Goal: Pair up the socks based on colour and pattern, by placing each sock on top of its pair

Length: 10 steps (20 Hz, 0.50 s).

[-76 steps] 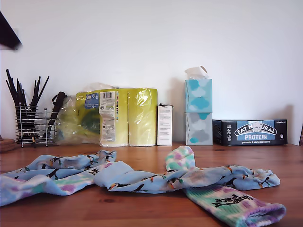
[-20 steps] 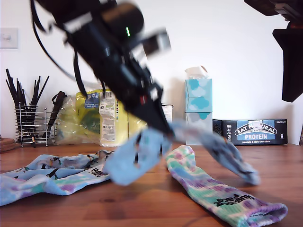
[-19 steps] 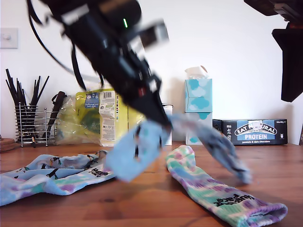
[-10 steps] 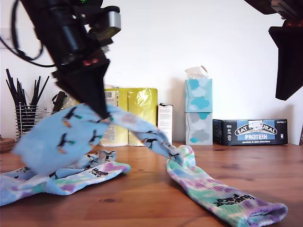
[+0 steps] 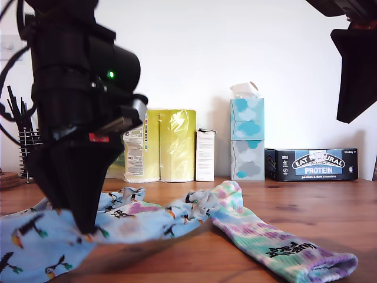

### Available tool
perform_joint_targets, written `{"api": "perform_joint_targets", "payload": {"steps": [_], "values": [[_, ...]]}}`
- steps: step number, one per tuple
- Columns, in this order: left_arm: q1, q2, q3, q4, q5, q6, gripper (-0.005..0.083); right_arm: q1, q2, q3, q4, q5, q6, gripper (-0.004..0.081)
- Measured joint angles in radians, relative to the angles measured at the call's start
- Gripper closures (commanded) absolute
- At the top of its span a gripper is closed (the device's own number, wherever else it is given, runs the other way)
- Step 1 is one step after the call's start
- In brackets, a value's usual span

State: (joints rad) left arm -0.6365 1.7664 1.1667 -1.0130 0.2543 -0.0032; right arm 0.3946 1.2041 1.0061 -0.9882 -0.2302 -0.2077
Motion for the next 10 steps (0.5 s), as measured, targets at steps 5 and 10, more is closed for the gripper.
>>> {"api": "perform_joint_targets", "payload": {"steps": [5, 10], "values": [[-0.005, 0.002, 0.000, -0.102, -0.038, 0.006, 0.0372, 0.000, 0.000, 0.000, 0.000, 0.000, 0.000, 0.0783], [0.002, 0.000, 0.001, -0.037, -0.077, 0.013, 0.0294, 0.000, 0.000, 0.000, 0.004, -0.026, 0.000, 0.0783]]}}
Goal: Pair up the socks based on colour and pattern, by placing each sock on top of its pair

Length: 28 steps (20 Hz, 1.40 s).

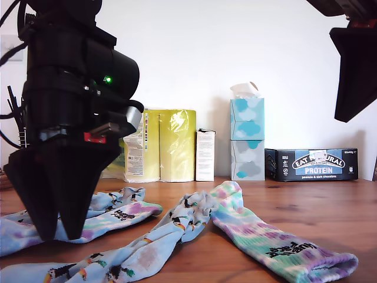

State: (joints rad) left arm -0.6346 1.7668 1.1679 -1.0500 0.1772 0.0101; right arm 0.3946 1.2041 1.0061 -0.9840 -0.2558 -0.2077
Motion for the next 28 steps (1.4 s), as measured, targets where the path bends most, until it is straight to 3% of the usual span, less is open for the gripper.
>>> {"api": "perform_joint_targets", "payload": {"steps": [6, 11, 26, 27, 28], "values": [[0.000, -0.013, 0.014, 0.137, -0.235, 0.109, 0.0258, 0.002, 0.000, 0.000, 0.003, -0.001, 0.000, 0.0783], [0.002, -0.013, 0.014, 0.196, -0.268, 0.143, 0.0235, 0.006, 0.000, 0.000, 0.003, -0.001, 0.000, 0.0783], [0.092, 0.038, 0.014, 0.111, -0.316, 0.127, 0.0246, 0.006, 0.000, 0.000, 0.004, -0.001, 0.000, 0.0783], [0.090, 0.054, 0.014, 0.109, -0.312, 0.126, 0.0289, 0.006, 0.000, 0.000, 0.003, -0.001, 0.000, 0.0783], [0.087, 0.074, 0.014, 0.109, -0.311, 0.123, 0.0401, 0.006, 0.000, 0.000, 0.003, 0.000, 0.000, 0.0783]]}}
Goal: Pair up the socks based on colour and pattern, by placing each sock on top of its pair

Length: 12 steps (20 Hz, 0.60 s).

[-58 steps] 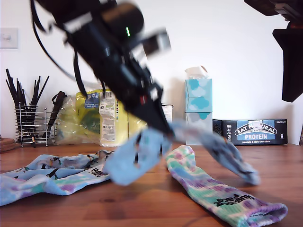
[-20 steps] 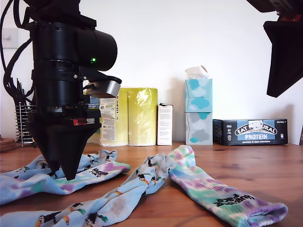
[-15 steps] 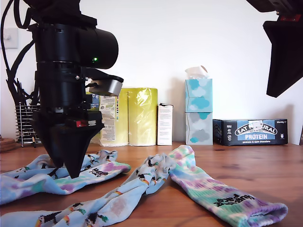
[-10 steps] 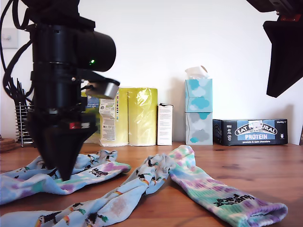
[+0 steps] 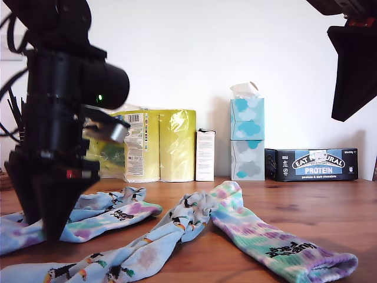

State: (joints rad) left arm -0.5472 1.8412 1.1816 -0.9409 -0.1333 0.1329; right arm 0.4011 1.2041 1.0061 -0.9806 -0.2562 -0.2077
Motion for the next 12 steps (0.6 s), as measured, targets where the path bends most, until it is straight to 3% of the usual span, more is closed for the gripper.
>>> {"api": "perform_joint_targets", "payload": {"steps": [2, 6, 8, 10, 12], "values": [[-0.005, 0.027, 0.001, 0.002, 0.005, -0.003, 0.0779, 0.000, 0.000, 0.000, 0.000, 0.000, 0.000, 0.0783], [-0.018, 0.024, 0.007, -0.043, 0.004, 0.008, 0.0798, 0.006, 0.000, 0.000, 0.007, 0.000, 0.000, 0.0777], [-0.022, 0.021, 0.052, -0.153, 0.041, 0.010, 0.0798, 0.028, 0.000, 0.000, 0.041, 0.000, -0.003, 0.0719], [-0.022, 0.002, 0.136, -0.262, 0.093, 0.035, 0.0798, 0.066, 0.000, 0.000, 0.110, -0.005, -0.056, 0.0659], [-0.022, -0.030, 0.240, -0.346, 0.144, 0.079, 0.0798, 0.115, 0.000, 0.000, 0.192, -0.061, -0.135, 0.0623]]}}
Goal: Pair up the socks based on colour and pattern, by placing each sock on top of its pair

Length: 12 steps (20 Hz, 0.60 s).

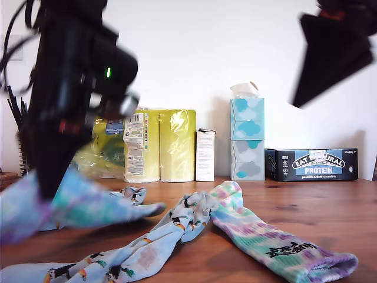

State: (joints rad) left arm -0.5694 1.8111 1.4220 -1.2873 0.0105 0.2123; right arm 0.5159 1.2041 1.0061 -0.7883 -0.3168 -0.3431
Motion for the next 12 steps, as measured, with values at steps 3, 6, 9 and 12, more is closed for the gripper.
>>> {"api": "perform_joint_targets", "payload": {"steps": [3, 6, 9, 12], "values": [[-0.014, -0.050, 0.119, -0.069, 0.051, 0.074, 0.0798, 0.113, 0.000, 0.000, 0.115, -0.095, -0.210, 0.0519], [-0.040, -0.074, 0.175, -0.071, 0.105, 0.146, 0.0798, 0.203, 0.000, 0.000, 0.258, -0.086, -0.397, 0.0452], [-0.086, -0.114, 0.186, -0.073, 0.116, 0.170, 0.0798, 0.216, 0.000, 0.000, 0.356, -0.035, -0.472, 0.0452], [-0.127, -0.170, 0.186, -0.074, 0.114, 0.173, 0.0798, 0.204, 0.004, 0.000, 0.373, -0.012, -0.492, 0.0452]]}}
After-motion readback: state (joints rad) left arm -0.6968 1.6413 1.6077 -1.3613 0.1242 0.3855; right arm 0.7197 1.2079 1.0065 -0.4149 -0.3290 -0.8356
